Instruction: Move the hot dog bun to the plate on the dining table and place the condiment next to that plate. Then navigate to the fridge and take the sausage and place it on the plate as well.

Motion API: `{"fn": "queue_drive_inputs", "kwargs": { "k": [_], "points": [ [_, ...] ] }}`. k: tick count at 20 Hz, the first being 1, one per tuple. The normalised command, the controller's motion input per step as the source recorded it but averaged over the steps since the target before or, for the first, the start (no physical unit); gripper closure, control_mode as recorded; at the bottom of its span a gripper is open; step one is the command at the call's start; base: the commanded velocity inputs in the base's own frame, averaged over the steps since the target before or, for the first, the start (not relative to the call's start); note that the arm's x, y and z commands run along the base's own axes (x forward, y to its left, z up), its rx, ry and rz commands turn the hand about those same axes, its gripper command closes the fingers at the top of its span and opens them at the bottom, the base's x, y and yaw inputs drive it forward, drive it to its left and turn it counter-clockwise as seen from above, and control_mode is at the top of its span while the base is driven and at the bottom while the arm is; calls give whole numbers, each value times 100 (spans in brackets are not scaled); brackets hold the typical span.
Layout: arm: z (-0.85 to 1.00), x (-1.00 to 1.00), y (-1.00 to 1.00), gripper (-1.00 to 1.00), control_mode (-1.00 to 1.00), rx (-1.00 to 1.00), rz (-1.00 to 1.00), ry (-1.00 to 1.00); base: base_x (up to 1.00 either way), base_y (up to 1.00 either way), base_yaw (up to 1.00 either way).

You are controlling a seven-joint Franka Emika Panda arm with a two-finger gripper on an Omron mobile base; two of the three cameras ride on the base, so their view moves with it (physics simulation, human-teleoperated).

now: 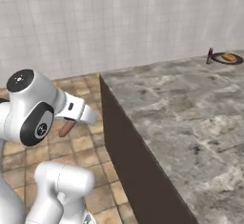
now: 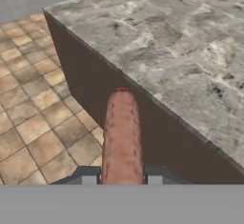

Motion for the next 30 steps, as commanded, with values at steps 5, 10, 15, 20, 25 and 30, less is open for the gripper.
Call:
{"fn": "queue_drive_inputs", "kwargs": {
  "k": [5, 10, 15, 20, 25, 30],
  "points": [
    [0, 0, 0, 100, 100, 0, 0, 0, 48, 100, -39],
    [0, 0, 0, 100, 100, 0, 0, 0, 58, 100, -41],
    [0, 0, 0, 100, 100, 0, 0, 0, 66, 100, -40],
    [0, 0, 0, 100, 100, 0, 0, 0, 65, 100, -39],
    [0, 0, 0, 100, 100, 0, 0, 0, 64, 100, -39],
    [0, 0, 0, 100, 100, 0, 0, 0, 64, 100, -39]
  ]
}}
